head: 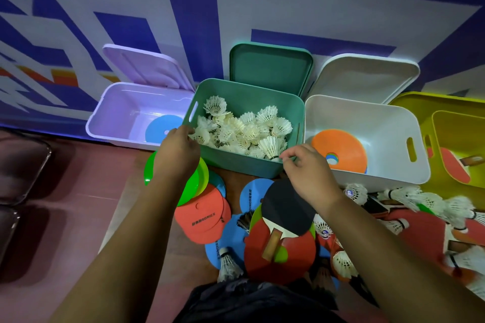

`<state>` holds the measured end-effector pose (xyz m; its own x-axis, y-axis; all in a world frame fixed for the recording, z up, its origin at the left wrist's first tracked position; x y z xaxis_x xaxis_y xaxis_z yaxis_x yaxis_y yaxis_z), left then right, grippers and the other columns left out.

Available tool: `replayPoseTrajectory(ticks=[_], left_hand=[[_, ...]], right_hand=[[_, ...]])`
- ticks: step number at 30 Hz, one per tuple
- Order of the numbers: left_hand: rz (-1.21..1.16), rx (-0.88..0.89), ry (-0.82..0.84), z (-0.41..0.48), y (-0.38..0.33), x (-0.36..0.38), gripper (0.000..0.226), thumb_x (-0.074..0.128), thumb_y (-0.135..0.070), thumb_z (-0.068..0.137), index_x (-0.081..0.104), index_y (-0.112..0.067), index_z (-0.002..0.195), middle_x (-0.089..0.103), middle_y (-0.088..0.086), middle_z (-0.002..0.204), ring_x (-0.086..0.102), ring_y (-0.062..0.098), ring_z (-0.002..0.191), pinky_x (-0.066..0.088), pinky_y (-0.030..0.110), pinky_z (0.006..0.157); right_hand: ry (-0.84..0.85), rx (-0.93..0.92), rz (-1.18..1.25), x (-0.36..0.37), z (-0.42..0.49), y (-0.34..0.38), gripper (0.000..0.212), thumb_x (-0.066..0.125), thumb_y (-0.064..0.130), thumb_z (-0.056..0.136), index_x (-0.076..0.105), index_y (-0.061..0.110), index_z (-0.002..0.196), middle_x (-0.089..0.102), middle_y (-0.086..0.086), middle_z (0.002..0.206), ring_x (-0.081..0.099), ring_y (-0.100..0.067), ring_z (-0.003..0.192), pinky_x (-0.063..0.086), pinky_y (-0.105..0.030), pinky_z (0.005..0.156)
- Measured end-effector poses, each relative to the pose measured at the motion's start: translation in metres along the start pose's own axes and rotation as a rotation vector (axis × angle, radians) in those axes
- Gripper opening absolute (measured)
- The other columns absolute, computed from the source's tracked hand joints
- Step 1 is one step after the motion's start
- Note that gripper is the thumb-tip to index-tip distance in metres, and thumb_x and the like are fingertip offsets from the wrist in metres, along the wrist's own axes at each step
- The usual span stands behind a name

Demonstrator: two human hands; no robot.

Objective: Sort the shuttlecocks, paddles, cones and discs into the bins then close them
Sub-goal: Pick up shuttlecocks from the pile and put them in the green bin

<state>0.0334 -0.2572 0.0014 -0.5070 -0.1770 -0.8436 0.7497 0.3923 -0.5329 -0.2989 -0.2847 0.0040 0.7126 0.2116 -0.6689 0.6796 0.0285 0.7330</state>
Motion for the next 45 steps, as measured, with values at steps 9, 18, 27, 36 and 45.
replayPoseTrajectory(ticks=[9, 18, 27, 36, 45], left_hand=[[-0.087, -0.008, 0.043, -0.076, 0.009, 0.014, 0.022, 0.062, -0.010, 0.095, 0.072, -0.014, 0.114, 0.074, 0.006, 0.109, 0.067, 0.028, 0.101, 0.042, 0.030, 0.077], [-0.036, -0.114, 0.367, -0.172, 0.038, 0.087, 0.027, 0.067, -0.018, 0.096, 0.069, -0.016, 0.122, 0.075, 0.009, 0.112, 0.068, 0.031, 0.104, 0.050, 0.033, 0.085], [0.078, -0.212, 0.765, -0.261, 0.072, 0.167, 0.059, 0.065, -0.033, 0.096, 0.047, -0.038, 0.152, 0.054, 0.010, 0.146, 0.056, 0.030, 0.131, 0.045, 0.037, 0.108], [-0.014, -0.337, 0.624, -0.253, 0.072, 0.174, 0.046, 0.076, -0.034, 0.091, 0.062, -0.022, 0.133, 0.065, 0.005, 0.129, 0.058, 0.021, 0.104, 0.046, 0.030, 0.085], [-0.267, -0.328, 0.451, -0.215, 0.020, 0.140, 0.048, 0.081, -0.040, 0.077, 0.064, -0.029, 0.121, 0.072, 0.008, 0.100, 0.068, 0.020, 0.077, 0.055, 0.033, 0.068]], right_hand=[[0.200, -0.037, 0.033, 0.044, -0.037, -0.003, 0.017, 0.059, 0.023, 0.102, 0.074, 0.030, 0.101, 0.066, 0.019, 0.105, 0.061, 0.004, 0.090, 0.043, -0.014, 0.074], [0.481, -0.060, -0.105, 0.102, -0.093, -0.032, 0.015, 0.063, 0.024, 0.102, 0.077, 0.022, 0.100, 0.071, 0.009, 0.101, 0.066, -0.008, 0.092, 0.044, -0.024, 0.077], [0.557, -0.022, -0.172, 0.097, -0.124, -0.070, 0.019, 0.058, 0.030, 0.105, 0.076, 0.027, 0.098, 0.070, 0.019, 0.092, 0.066, -0.001, 0.084, 0.048, -0.016, 0.063], [0.417, -0.043, -0.220, 0.047, -0.133, -0.098, 0.018, 0.056, 0.026, 0.102, 0.073, 0.027, 0.097, 0.068, 0.011, 0.100, 0.064, -0.008, 0.091, 0.054, -0.032, 0.081], [0.246, 0.034, -0.392, -0.008, -0.130, -0.149, 0.020, 0.063, 0.029, 0.099, 0.071, 0.022, 0.117, 0.057, -0.001, 0.120, 0.063, -0.022, 0.098, 0.055, -0.040, 0.084]])
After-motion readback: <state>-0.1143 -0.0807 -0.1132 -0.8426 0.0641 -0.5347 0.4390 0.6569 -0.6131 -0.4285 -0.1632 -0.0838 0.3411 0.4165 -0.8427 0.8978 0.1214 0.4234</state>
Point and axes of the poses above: each hand's wrist, its own z-axis towards the middle knuckle, its own x-axis out of the palm, y = z × x, the point moved 10 cm from there along z, towards the middle knuckle
